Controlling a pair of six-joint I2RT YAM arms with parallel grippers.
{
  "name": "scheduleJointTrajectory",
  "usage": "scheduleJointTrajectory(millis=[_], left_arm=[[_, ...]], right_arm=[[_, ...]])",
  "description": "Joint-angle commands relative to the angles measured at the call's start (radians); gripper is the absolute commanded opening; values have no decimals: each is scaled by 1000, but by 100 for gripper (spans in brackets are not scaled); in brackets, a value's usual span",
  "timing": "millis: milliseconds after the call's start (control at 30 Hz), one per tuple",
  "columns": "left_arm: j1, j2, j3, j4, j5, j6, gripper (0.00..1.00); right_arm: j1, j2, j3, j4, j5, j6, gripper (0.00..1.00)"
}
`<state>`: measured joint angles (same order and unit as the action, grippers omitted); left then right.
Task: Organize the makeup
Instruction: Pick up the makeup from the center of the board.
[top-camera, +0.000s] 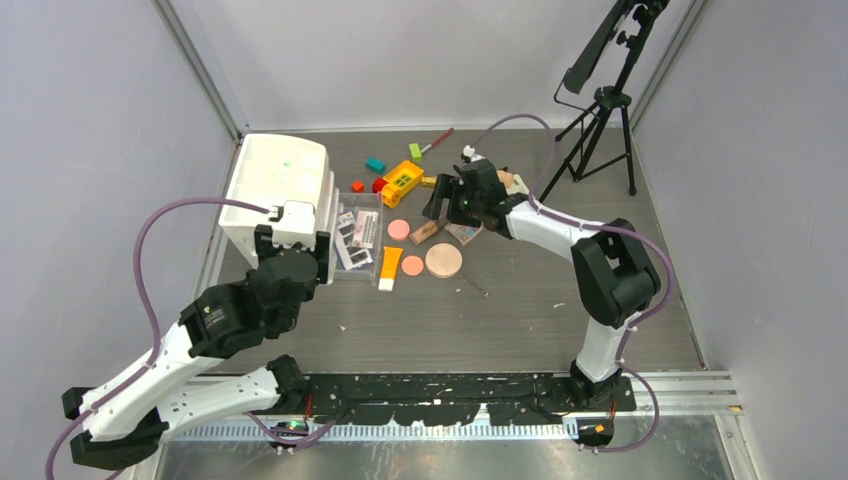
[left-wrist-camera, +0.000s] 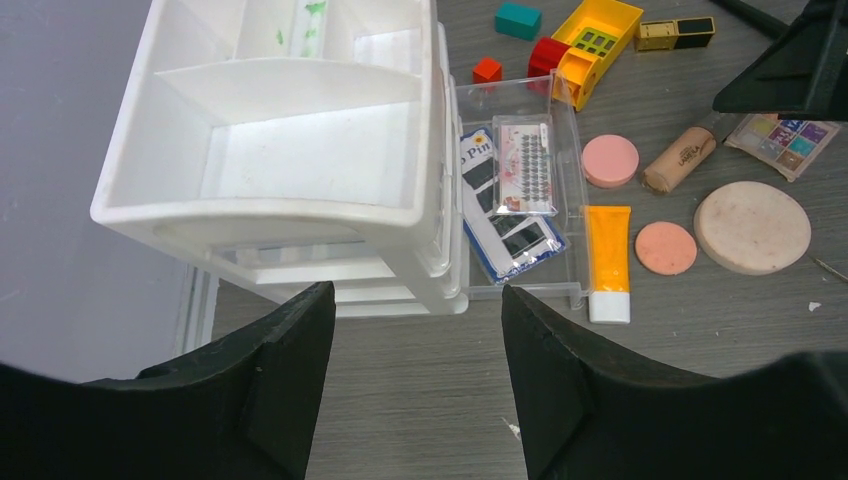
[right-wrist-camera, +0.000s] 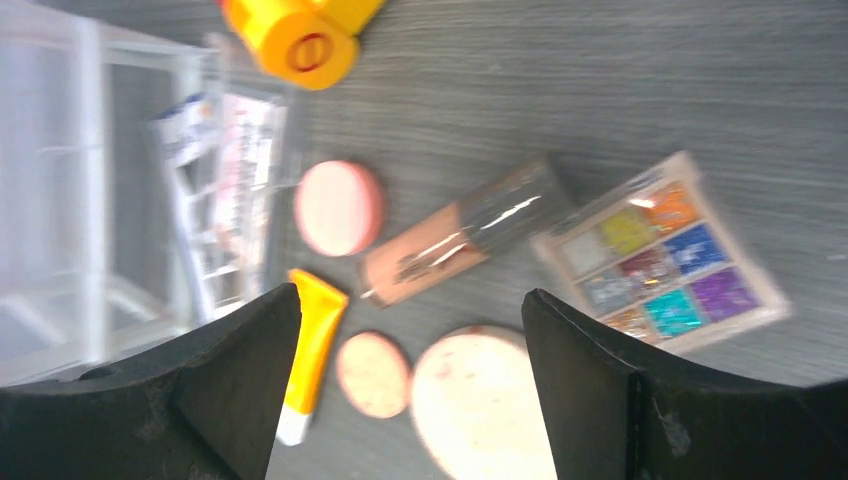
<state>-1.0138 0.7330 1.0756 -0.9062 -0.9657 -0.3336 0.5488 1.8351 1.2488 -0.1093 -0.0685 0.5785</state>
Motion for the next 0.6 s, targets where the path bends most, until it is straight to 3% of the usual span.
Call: scheduleJointTrajectory(millis=[0, 100, 367, 567], left_arm=[[9, 0, 14, 23, -14, -14, 63], [10, -8, 10, 25, -9, -17, 63], [11, -15, 9, 26, -4, -18, 64], [11, -14, 10, 27, 6, -16, 64]], right_arm=[[7, -108, -120, 309, -176, 203, 85], [13, -127, -161, 364, -164, 238, 85], [13, -164, -57, 0, 116, 87, 84], [12, -138, -2, -83, 147, 70, 84]])
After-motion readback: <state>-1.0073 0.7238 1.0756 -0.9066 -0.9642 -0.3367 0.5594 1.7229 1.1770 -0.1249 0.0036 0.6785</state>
